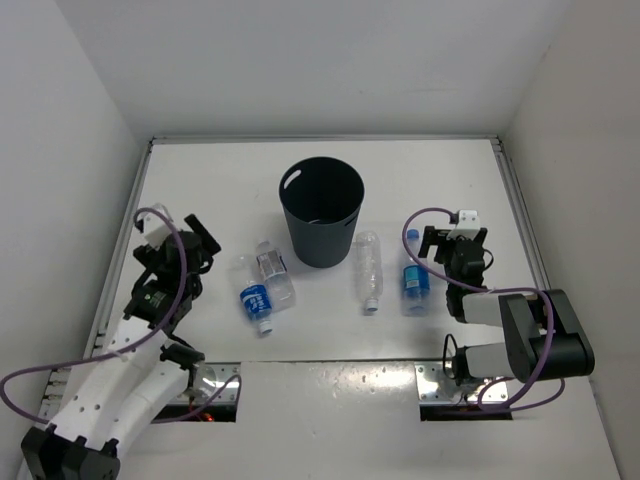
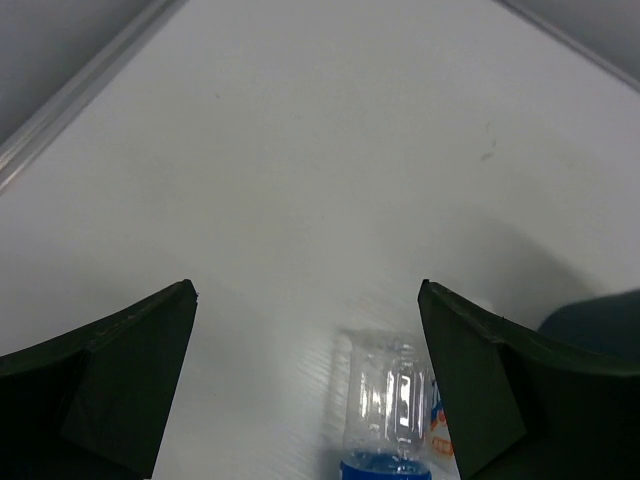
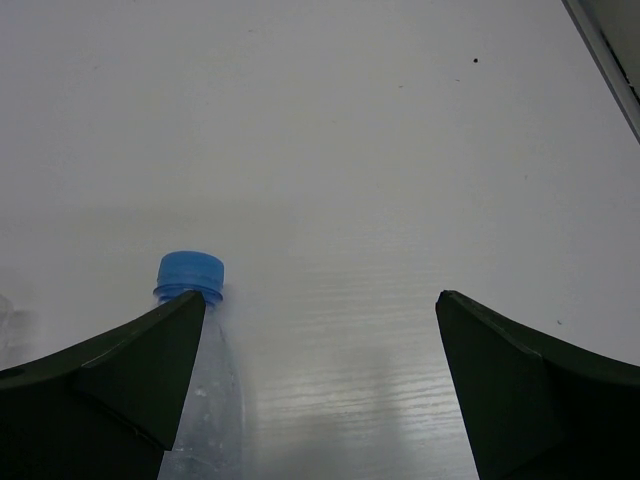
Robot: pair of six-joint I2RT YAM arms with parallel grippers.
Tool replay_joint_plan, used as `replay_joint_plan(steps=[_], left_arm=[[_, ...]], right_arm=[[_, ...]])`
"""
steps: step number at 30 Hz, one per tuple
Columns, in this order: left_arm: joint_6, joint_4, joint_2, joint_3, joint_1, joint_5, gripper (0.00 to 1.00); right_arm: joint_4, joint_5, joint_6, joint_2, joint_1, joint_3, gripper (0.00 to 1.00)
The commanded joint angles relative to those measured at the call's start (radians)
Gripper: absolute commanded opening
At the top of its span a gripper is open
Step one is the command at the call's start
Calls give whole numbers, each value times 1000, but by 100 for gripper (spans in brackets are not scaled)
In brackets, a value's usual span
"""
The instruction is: Put the plastic bottles in the bin
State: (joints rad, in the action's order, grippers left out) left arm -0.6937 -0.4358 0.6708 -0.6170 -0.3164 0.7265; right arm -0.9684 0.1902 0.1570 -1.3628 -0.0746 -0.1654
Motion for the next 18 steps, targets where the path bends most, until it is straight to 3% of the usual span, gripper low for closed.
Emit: replay_joint_plan(steps=[1,10,15,18], left_arm=[[115,80,52,-35,-6,-180,100],[66,112,58,-26,-6,-450,100],[28,131,143,-4,5,-626,100],[0,121,194,16,5,-639,100]], right_arm=[[-61,18,3,-1,-14,-23,100],[-61,37,3,-1,-14,-23,100],[-70,57,3,-1,-33,-23,100],[-70,57,3,-1,-33,-23,100]])
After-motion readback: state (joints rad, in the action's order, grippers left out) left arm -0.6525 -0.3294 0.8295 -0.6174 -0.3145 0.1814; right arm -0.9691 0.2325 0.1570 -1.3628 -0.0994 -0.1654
